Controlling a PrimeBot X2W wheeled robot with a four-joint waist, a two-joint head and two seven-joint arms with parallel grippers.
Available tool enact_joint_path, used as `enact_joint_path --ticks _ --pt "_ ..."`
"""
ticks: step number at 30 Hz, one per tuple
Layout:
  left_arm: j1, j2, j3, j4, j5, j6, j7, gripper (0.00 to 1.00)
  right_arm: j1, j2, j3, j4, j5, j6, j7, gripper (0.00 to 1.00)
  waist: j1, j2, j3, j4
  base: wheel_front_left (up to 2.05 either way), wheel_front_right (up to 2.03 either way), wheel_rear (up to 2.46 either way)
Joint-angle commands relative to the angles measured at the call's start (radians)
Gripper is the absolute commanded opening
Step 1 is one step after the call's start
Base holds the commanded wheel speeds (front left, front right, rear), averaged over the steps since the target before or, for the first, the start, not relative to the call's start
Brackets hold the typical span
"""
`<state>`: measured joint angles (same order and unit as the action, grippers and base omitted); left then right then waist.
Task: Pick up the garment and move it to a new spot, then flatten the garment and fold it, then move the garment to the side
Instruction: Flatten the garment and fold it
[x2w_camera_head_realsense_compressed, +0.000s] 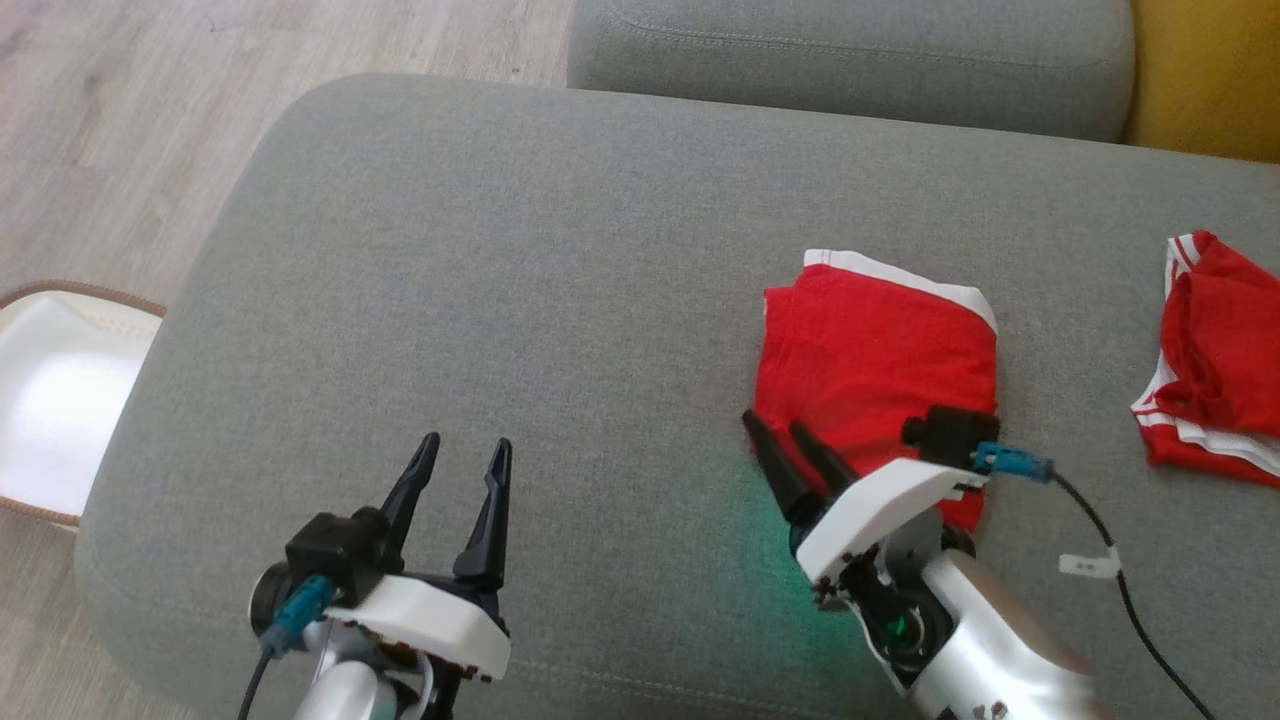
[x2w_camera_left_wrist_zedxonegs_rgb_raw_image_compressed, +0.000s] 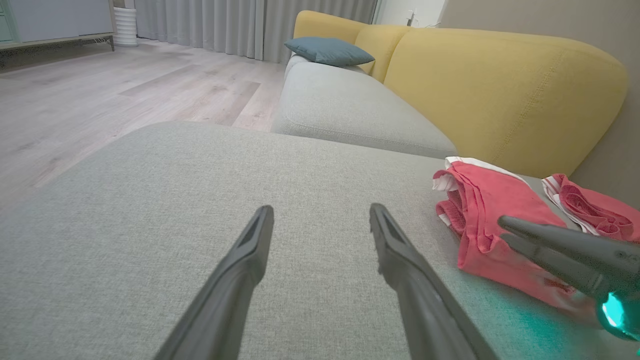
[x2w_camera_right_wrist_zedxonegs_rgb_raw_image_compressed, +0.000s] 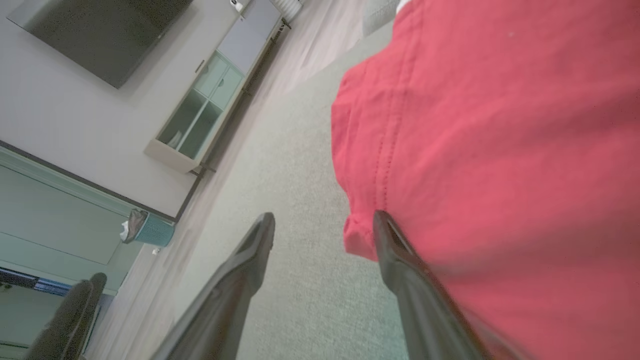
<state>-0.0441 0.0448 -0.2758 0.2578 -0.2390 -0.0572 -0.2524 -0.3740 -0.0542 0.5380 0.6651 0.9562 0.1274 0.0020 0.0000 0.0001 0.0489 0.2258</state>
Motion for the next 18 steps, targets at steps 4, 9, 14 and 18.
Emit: enact_joint_path --ticks 4,9,14,18 --pt "-0.045 0.005 0.032 -0.032 -0.002 0.005 -0.009 1.00 -0.008 0.004 0.052 0.008 -0.004 0.003 0.020 1.00 0.0000 -0.0001 0.003 -0.002 0.00 0.00 0.00" --pt "-0.046 0.005 0.033 -0.035 -0.004 0.007 -0.009 1.00 -0.025 0.004 0.067 0.028 0.012 0.003 0.023 1.00 0.0000 -0.0001 0.002 -0.009 0.00 0.00 0.00" --pt "-0.043 0.005 0.042 -0.035 -0.003 0.010 -0.009 1.00 -0.052 0.004 0.035 0.029 -0.013 0.003 -0.014 1.00 0.0000 -0.0001 -0.005 -0.030 0.00 0.00 0.00" --pt "-0.042 0.005 0.047 -0.041 -0.003 0.012 -0.009 1.00 -0.066 0.004 -0.030 0.017 -0.081 0.003 -0.056 1.00 0.0000 -0.0001 -0.014 -0.053 0.00 0.00 0.00"
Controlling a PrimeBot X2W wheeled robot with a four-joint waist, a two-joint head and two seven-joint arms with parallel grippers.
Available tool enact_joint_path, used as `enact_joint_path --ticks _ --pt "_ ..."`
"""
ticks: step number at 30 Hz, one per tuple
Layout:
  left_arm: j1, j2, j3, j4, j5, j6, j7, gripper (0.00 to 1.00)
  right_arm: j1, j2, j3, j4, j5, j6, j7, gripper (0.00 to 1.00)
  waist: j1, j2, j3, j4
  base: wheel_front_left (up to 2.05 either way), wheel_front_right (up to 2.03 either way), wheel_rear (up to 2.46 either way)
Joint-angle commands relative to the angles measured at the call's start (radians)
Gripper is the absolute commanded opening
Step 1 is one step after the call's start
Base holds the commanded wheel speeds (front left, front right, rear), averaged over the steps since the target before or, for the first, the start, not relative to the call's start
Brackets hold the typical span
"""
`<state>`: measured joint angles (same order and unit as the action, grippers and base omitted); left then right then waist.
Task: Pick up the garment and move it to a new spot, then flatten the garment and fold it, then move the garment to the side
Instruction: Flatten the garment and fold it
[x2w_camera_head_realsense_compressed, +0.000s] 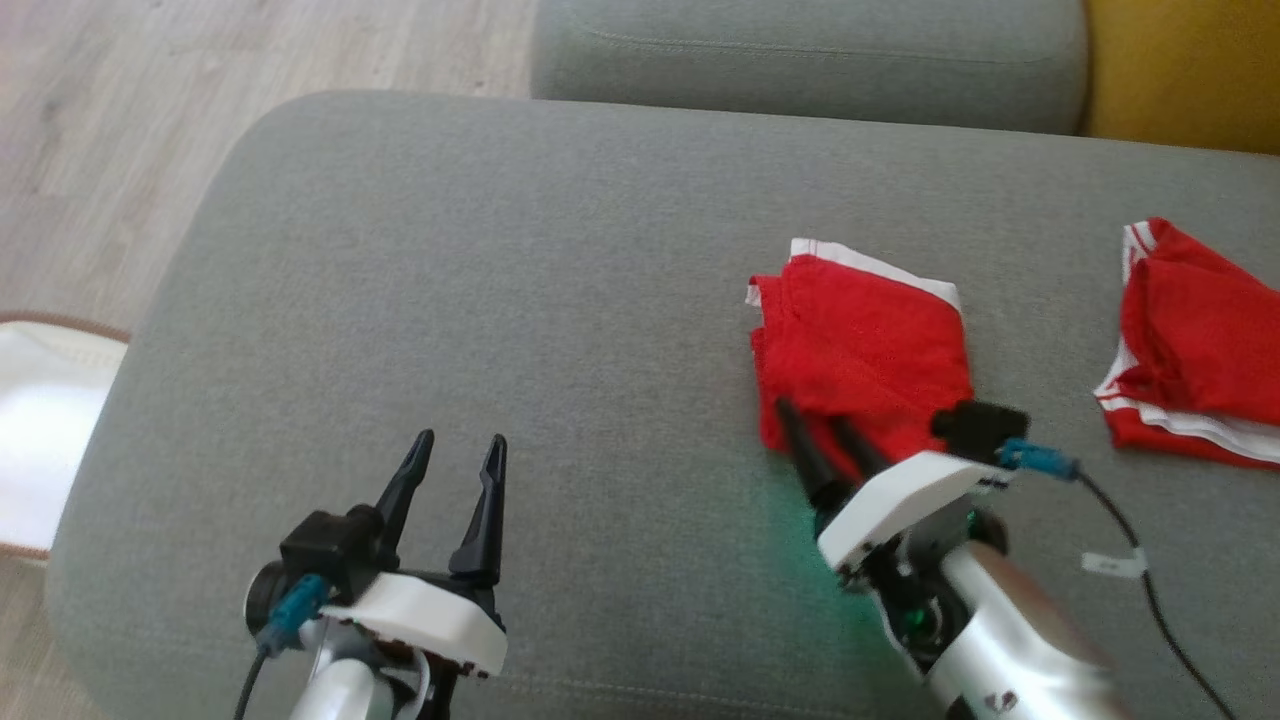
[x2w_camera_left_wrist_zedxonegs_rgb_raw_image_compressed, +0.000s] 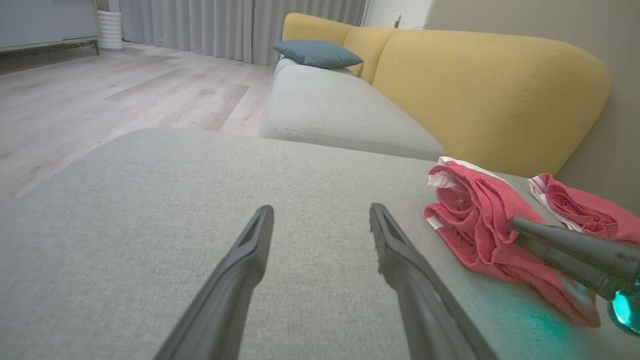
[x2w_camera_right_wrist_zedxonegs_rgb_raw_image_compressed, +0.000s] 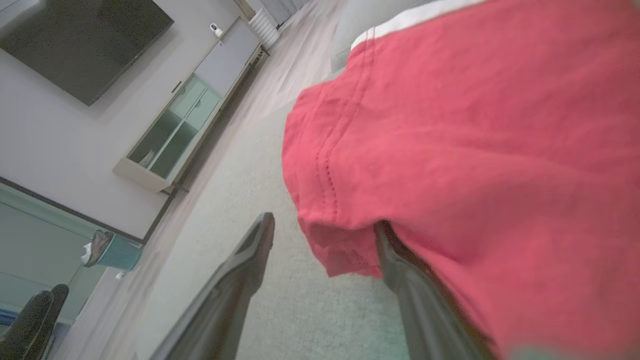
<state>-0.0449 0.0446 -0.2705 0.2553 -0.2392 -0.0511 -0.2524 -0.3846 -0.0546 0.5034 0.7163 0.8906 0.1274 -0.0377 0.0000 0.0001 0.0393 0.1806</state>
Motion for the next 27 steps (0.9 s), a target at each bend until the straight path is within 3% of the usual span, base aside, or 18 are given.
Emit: enact_joint_path --ticks 1,9,16,23,27 --pt "-0.041 0.006 0.043 -0.041 -0.002 0.006 -0.009 1.00 -0.057 0.003 -0.017 -0.039 -0.043 0.003 -0.026 1.00 0.0000 -0.0001 -0.006 -0.014 0.00 0.00 0.00" --pt "-0.040 0.006 0.061 -0.059 0.004 0.006 -0.009 1.00 -0.004 -0.001 -0.202 -0.136 -0.183 0.003 -0.007 1.00 0.0000 -0.0001 -0.017 -0.058 0.00 0.00 0.00" --pt "-0.036 0.006 0.073 -0.067 0.005 0.004 -0.009 1.00 0.110 0.004 -0.374 -0.358 -0.313 0.003 0.063 1.00 0.0000 -0.0001 -0.034 -0.103 0.00 0.00 0.00" --pt "-0.047 0.006 0.101 -0.113 -0.025 0.008 -0.009 1.00 0.186 0.004 -0.441 -0.532 -0.624 0.003 -0.012 1.00 0.0000 -0.0001 -0.028 -0.138 0.00 0.00 0.00" --pt "-0.056 0.006 0.117 -0.148 -0.032 0.015 -0.009 1.00 0.232 0.004 -0.469 -0.588 -0.732 0.003 -0.071 1.00 0.0000 -0.0001 -0.023 -0.158 0.00 0.00 0.00"
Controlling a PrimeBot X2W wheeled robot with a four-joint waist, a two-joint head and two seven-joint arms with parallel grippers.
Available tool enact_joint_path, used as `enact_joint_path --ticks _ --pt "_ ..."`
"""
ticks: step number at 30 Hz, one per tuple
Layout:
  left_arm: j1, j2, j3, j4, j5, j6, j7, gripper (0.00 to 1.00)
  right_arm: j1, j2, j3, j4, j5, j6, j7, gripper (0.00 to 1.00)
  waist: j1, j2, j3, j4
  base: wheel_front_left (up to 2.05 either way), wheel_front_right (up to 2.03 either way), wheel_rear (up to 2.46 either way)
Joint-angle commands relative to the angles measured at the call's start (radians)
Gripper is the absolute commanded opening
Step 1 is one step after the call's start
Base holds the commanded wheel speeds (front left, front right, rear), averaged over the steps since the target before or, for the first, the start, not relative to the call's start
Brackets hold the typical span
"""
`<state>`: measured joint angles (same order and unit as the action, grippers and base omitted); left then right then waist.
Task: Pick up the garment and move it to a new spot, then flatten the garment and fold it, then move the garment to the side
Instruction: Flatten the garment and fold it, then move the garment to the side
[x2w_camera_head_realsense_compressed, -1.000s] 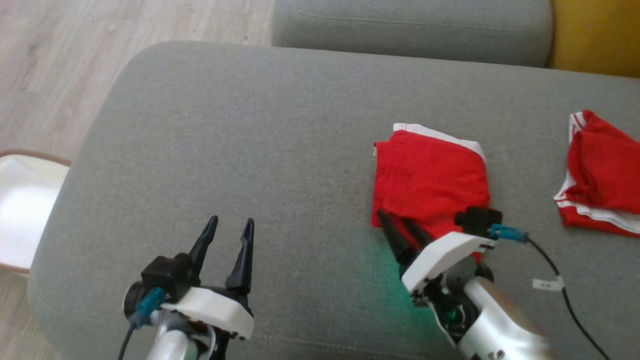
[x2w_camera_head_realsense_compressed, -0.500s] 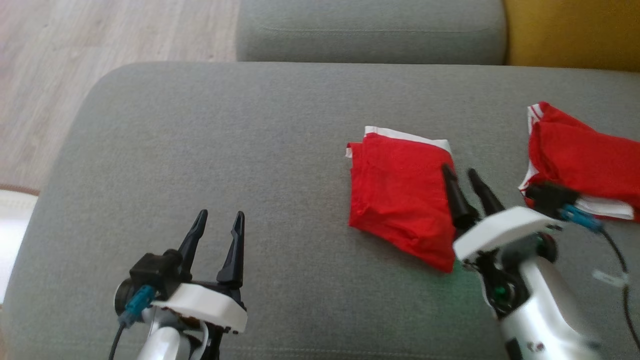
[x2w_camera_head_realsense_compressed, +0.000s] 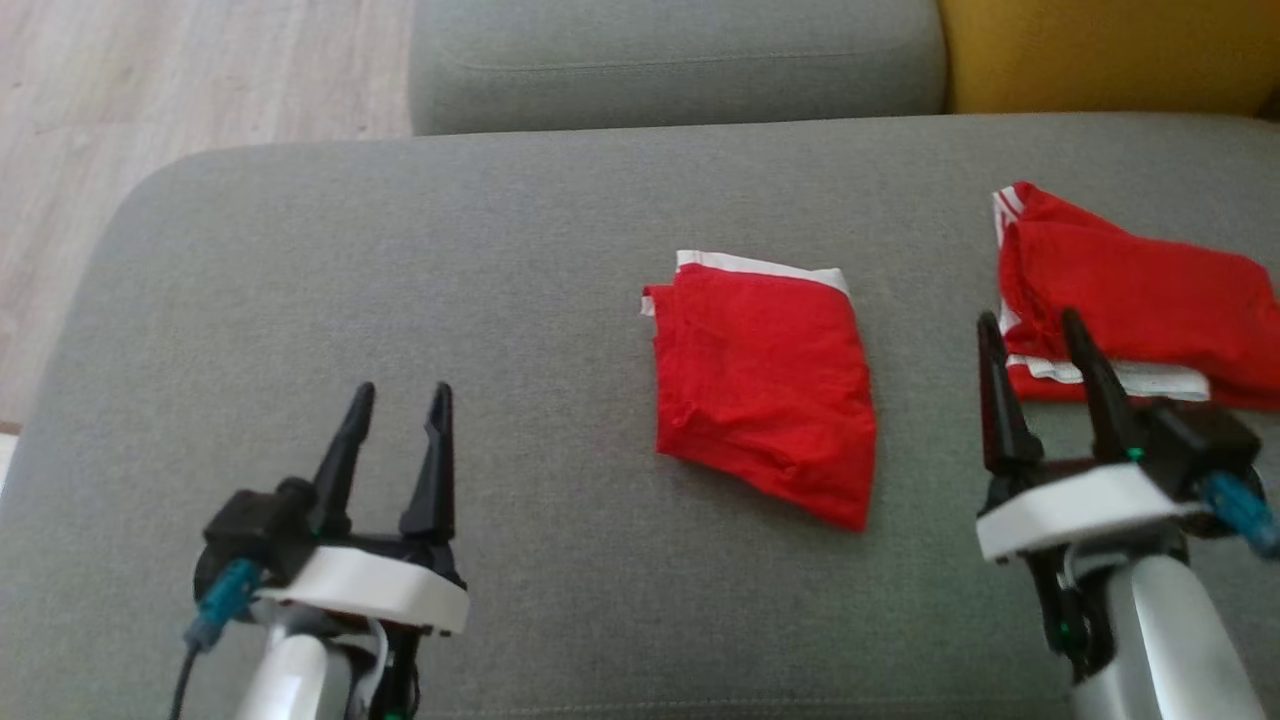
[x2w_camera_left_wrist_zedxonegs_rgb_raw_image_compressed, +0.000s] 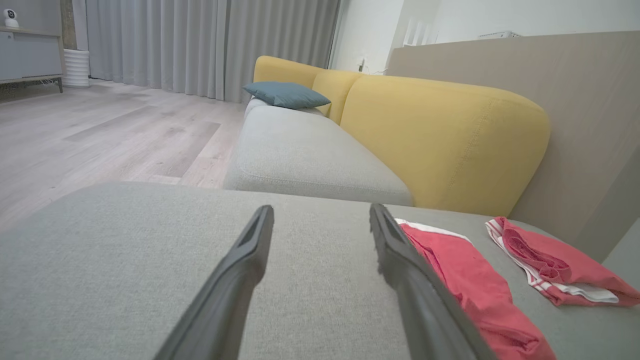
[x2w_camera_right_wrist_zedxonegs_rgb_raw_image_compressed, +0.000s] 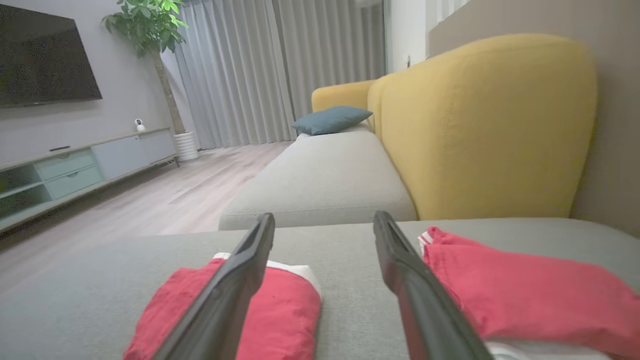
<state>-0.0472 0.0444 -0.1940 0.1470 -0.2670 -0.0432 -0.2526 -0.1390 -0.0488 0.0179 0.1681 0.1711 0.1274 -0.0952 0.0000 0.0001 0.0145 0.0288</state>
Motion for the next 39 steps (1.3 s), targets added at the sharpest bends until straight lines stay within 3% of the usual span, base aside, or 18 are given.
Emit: enact_joint_path --ticks 1,10,23,32,39 --pt "-0.055 0.006 0.043 -0.047 -0.006 0.009 -0.009 1.00 -0.002 -0.002 0.008 -0.047 -0.027 0.003 -0.029 1.00 0.0000 -0.0001 0.003 -0.011 0.00 0.00 0.00" --pt "-0.036 0.006 0.036 -0.067 -0.026 0.019 -0.009 1.00 0.085 -0.002 -0.022 -0.032 -0.073 0.003 -0.114 1.00 0.0000 -0.0001 0.005 -0.040 0.00 0.00 0.00" --pt "-0.031 0.006 0.021 -0.072 -0.031 0.017 -0.009 1.00 0.082 -0.001 -0.027 -0.002 -0.068 0.003 -0.132 1.00 0.0000 -0.0001 0.017 -0.034 0.00 0.00 0.00" --pt "-0.066 0.006 -0.008 -0.051 -0.029 0.001 -0.009 1.00 0.010 -0.001 -0.016 0.077 -0.008 0.003 -0.034 1.00 0.0000 -0.0001 0.104 0.036 0.00 0.00 0.00" --pt "-0.105 0.006 -0.029 -0.040 -0.031 -0.010 -0.009 1.00 -0.103 -0.001 0.011 0.223 0.094 0.003 0.072 1.00 0.0000 -0.0001 0.174 0.110 0.00 0.00 0.00"
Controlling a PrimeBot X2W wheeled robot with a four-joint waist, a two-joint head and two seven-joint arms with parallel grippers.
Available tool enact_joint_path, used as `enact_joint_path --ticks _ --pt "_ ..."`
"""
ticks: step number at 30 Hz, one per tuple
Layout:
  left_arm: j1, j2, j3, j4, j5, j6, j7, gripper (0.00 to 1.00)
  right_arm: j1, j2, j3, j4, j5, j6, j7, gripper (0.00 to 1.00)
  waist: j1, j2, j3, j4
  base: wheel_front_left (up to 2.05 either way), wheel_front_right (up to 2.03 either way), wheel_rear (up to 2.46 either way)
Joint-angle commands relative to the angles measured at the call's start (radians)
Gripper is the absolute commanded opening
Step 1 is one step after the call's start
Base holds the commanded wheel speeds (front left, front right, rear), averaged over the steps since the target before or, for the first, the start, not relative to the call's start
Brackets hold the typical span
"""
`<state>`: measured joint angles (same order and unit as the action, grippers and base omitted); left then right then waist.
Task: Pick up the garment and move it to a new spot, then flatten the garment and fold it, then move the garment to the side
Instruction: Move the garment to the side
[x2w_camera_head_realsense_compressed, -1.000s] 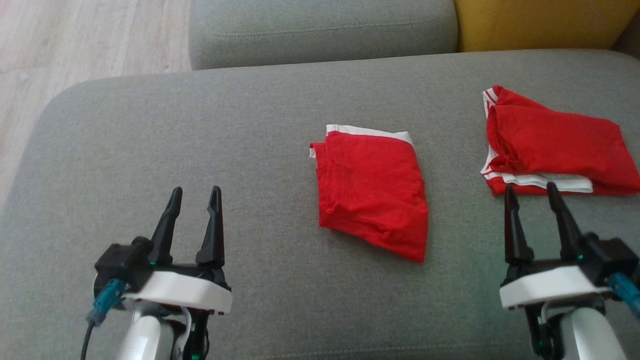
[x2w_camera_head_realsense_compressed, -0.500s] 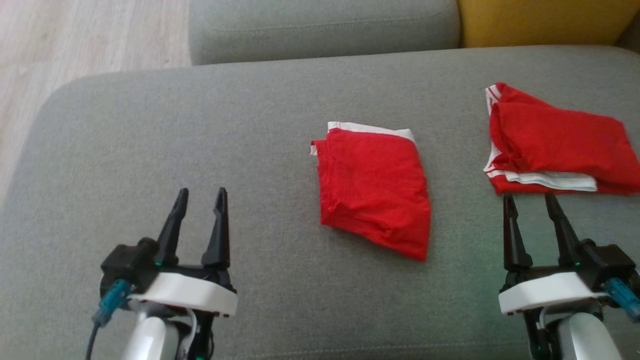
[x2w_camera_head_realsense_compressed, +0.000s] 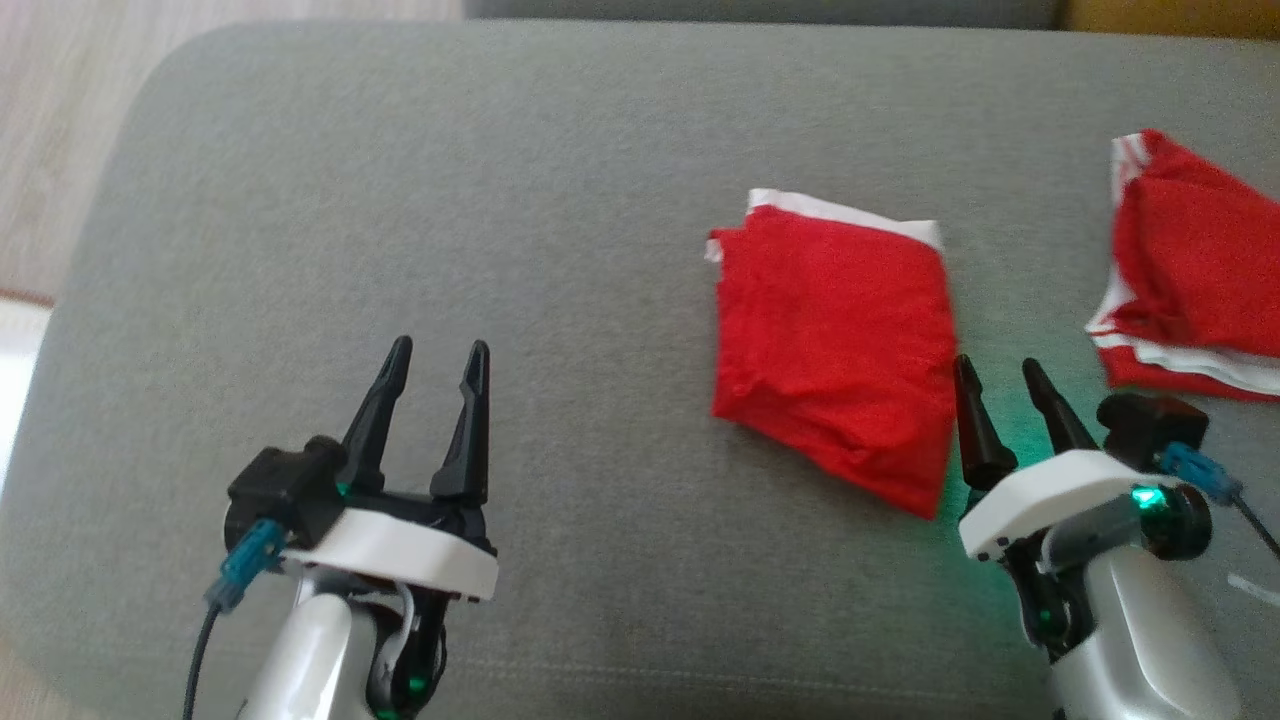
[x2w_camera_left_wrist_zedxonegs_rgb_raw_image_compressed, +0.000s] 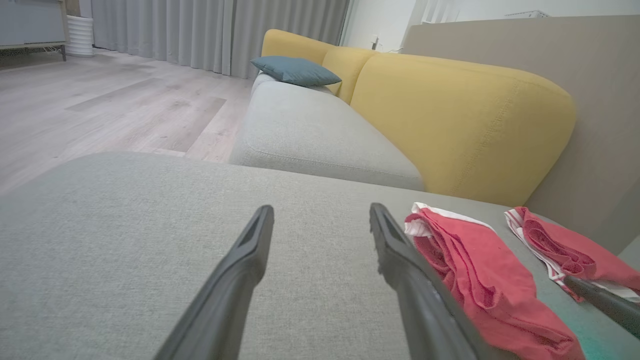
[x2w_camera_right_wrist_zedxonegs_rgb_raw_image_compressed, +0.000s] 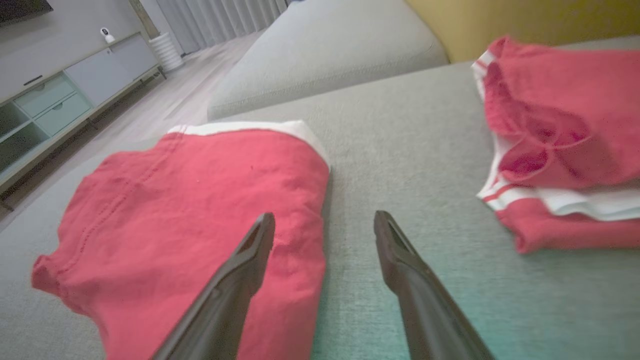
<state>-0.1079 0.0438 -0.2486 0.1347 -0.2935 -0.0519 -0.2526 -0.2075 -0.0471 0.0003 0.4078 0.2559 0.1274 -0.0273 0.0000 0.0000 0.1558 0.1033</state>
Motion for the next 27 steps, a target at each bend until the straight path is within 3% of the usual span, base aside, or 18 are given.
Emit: enact_joint_path --ticks 1,8,17,19,27 --pt "-0.050 0.006 0.023 -0.027 -0.006 -0.002 -0.009 1.00 -0.050 -0.003 0.029 0.008 0.022 0.003 0.015 1.00 0.0000 0.0000 0.039 0.046 0.00 0.00 0.00" --pt "-0.072 0.006 0.018 -0.019 -0.013 0.000 -0.009 1.00 -0.137 -0.003 0.053 0.165 0.055 0.003 0.054 1.00 0.0000 0.0000 0.069 0.093 0.00 0.00 0.00" --pt "-0.084 0.006 0.019 -0.019 -0.015 0.002 -0.009 1.00 -0.202 -0.003 0.094 0.303 0.026 0.003 0.058 1.00 0.0000 0.0000 0.088 0.099 0.00 0.00 0.00" --pt "-0.087 0.006 0.022 -0.018 -0.014 0.003 -0.009 1.00 -0.213 -0.003 0.100 0.321 0.021 0.003 0.052 0.00 0.0000 0.0000 0.087 0.094 0.00 0.00 0.00" --pt "-0.081 0.006 0.037 -0.018 -0.007 0.003 -0.009 1.00 -0.256 -0.004 0.085 0.306 -0.133 0.003 -0.035 0.00 0.0000 0.0000 0.065 0.052 0.00 0.00 0.00"
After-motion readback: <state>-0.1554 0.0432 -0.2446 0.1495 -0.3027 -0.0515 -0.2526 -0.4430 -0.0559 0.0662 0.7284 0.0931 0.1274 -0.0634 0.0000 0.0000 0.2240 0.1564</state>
